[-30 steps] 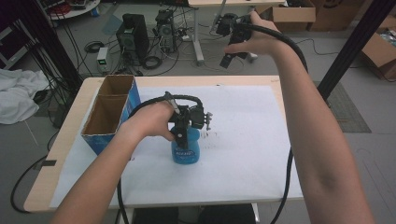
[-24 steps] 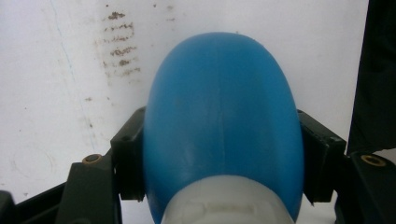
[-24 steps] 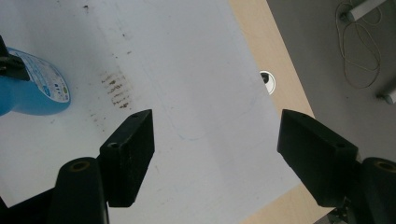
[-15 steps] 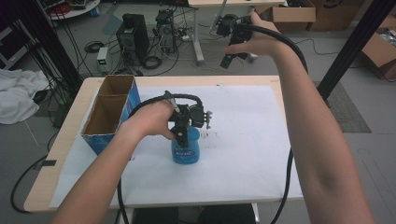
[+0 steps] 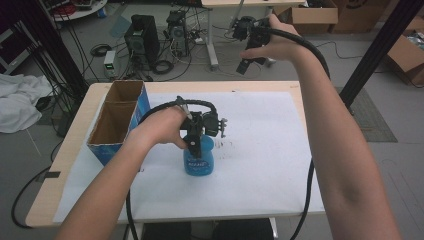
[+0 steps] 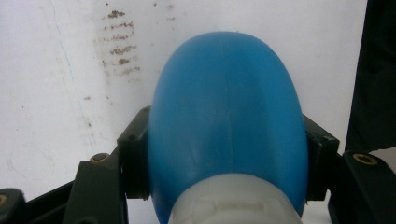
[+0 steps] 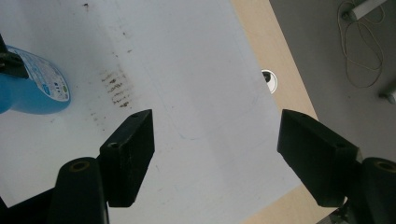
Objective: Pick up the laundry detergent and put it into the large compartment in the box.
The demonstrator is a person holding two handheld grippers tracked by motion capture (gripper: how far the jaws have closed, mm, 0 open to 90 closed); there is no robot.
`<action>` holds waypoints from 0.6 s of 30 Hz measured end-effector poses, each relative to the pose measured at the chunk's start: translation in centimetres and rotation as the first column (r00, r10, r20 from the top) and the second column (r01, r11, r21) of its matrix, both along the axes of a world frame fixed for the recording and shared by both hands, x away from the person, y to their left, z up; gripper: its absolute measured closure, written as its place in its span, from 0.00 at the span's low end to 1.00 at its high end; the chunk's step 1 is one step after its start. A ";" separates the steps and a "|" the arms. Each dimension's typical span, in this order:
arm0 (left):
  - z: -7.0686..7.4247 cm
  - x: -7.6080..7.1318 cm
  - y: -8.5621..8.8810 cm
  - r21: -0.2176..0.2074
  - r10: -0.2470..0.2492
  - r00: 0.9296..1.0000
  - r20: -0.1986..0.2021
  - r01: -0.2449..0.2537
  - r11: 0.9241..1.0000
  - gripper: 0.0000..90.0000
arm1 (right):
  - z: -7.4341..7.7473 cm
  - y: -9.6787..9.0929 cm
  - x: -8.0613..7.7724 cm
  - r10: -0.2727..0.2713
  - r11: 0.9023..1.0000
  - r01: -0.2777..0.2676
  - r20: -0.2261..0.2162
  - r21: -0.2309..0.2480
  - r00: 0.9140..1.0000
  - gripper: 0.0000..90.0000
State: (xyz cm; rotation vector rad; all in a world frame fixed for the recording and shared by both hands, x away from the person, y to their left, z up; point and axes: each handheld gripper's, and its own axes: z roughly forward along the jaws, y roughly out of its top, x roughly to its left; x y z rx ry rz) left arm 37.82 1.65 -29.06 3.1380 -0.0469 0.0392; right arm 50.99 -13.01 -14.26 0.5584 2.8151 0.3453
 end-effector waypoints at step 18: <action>0.2 0.0 -0.4 0.027 0.044 0.999 -0.008 -0.044 0.999 0.42 | -0.2 -0.2 -0.1 -0.002 1.000 0.002 0.000 0.003 1.000 0.31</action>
